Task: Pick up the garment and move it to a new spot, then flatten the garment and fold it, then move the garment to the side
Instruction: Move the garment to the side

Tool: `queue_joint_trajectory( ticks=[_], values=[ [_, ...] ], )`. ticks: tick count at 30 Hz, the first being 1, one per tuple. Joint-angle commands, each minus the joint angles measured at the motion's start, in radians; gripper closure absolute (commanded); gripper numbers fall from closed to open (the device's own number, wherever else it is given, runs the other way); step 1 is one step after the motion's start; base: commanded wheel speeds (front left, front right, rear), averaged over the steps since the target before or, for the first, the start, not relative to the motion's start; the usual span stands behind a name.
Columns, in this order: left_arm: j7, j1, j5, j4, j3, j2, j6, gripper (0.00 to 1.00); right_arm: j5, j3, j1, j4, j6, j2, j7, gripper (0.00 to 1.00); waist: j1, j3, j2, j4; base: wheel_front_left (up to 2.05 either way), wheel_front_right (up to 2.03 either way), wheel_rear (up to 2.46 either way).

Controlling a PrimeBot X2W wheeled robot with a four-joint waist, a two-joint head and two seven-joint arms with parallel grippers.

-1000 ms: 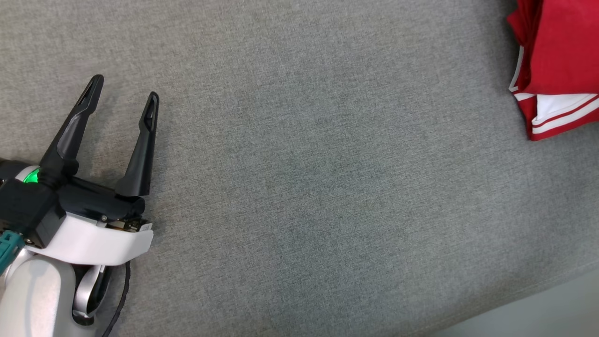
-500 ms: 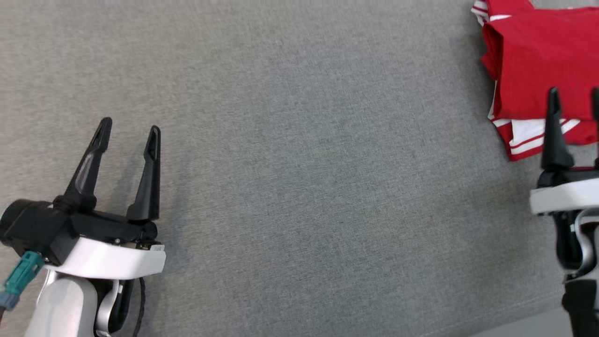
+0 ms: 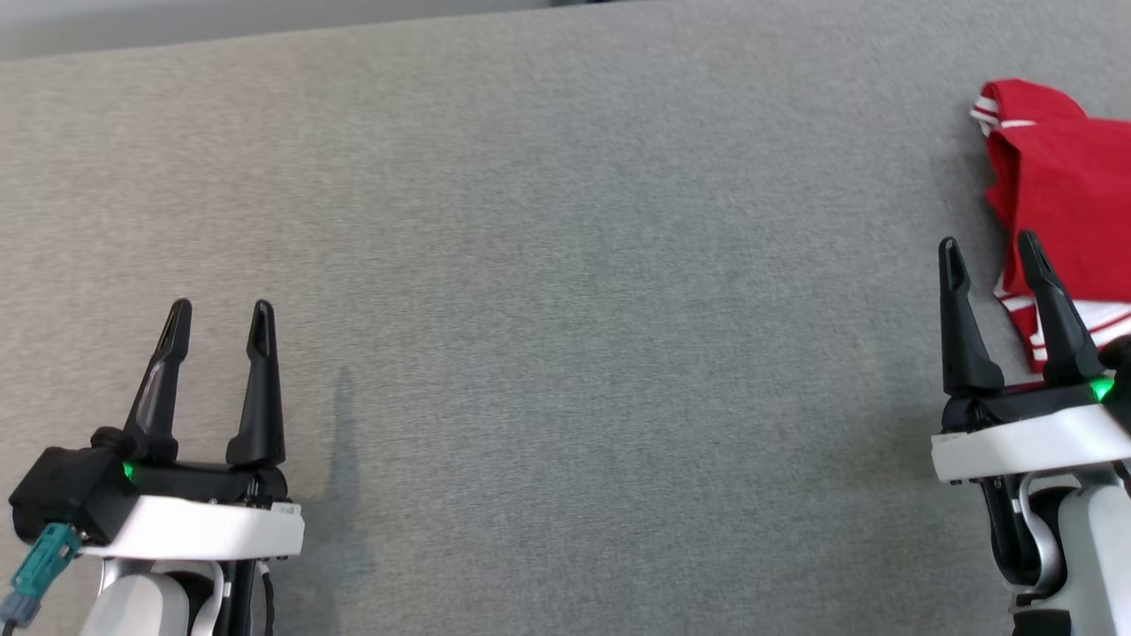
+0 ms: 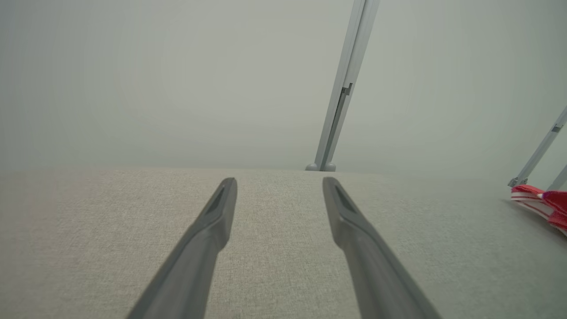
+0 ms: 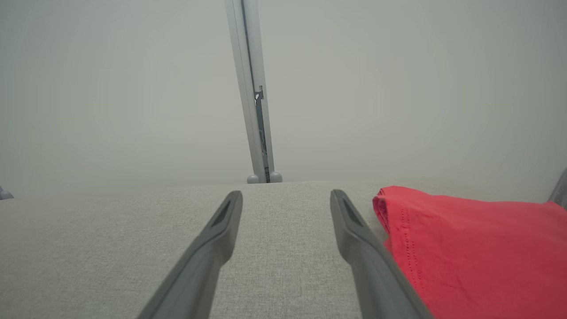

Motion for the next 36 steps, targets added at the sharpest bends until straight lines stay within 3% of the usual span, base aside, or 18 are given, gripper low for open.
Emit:
queue_joint_trajectory(
  ticks=[1, 13, 21, 36],
  values=[
    [-0.007, 0.016, -0.006, 0.008, 0.006, -0.004, 0.005, 0.0, -0.002, -0.001, 0.021, -0.015, 0.0, -0.001, 0.012, 0.0, 0.0, -0.043, -0.0001, 0.045, 0.0, 0.0, 0.0],
    [-0.022, 0.099, -0.022, 0.065, 0.003, -0.021, -0.007, 0.0, -0.028, -0.031, 0.172, -0.109, 0.0, 0.012, 0.101, 0.0, 0.0, -0.166, -0.0001, 0.134, 0.0, 0.0, 0.0],
    [0.01, 0.165, -0.039, 0.069, -0.016, -0.012, -0.015, 0.0, -0.034, -0.058, 0.276, -0.148, 0.0, 0.014, 0.147, 0.0, 0.0, -0.262, -0.0001, 0.133, 0.0, 0.0, 0.0],
    [0.068, 0.223, -0.041, 0.045, -0.038, 0.009, 0.0, 0.0, -0.055, -0.094, 0.391, -0.216, 0.0, 0.034, 0.194, 0.0, 0.0, -0.324, -0.0001, 0.13, 0.0, 0.0, 0.0]
  ],
)
